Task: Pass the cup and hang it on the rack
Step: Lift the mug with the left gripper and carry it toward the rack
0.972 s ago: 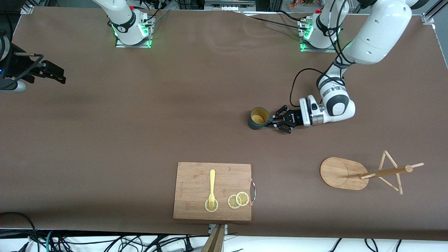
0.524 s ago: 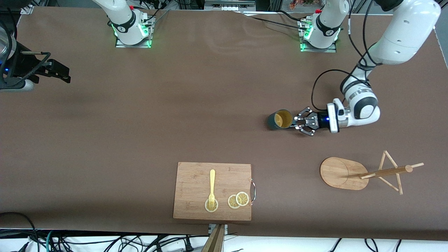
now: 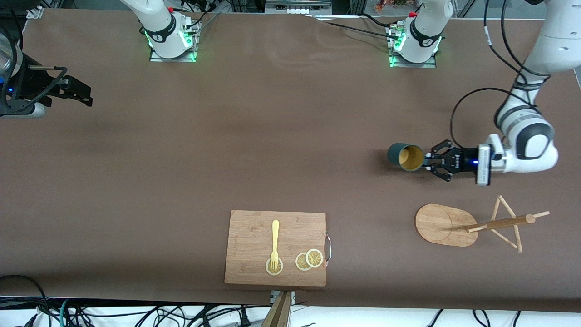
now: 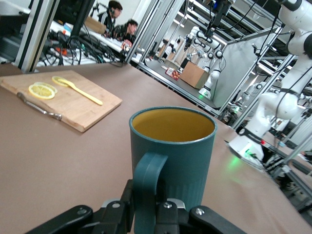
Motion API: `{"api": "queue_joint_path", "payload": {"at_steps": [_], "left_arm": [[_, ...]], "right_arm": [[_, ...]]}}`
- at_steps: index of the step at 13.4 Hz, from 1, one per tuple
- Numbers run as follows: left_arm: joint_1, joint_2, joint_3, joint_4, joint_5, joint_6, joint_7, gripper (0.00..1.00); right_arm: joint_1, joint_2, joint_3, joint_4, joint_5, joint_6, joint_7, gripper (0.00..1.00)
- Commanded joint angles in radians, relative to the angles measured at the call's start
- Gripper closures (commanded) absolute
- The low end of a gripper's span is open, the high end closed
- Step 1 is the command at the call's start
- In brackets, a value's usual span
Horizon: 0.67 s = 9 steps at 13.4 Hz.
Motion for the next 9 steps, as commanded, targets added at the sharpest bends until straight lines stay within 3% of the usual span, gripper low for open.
{"api": "queue_joint_path", "payload": {"at_steps": [1,4,9], "left_arm": [[0.059,0.0,-0.008,0.037,0.074,-0.06,-0.091,1.0],[0.105,-0.002,-0.005,0.045,0.108,-0.097,-0.17,1.0],[0.153,0.007,-0.007,0.152,0.106,-0.204,-0.51,1.0]], "right_arm": [[0.005,0.002,0.004,0.02,-0.001,-0.031,-0.009,0.0],[0.004,0.002,0.002,0.02,-0.001,-0.031,-0.009,0.0],[0.004,0.002,0.002,0.02,-0.001,-0.031,-0.01,0.0]]}}
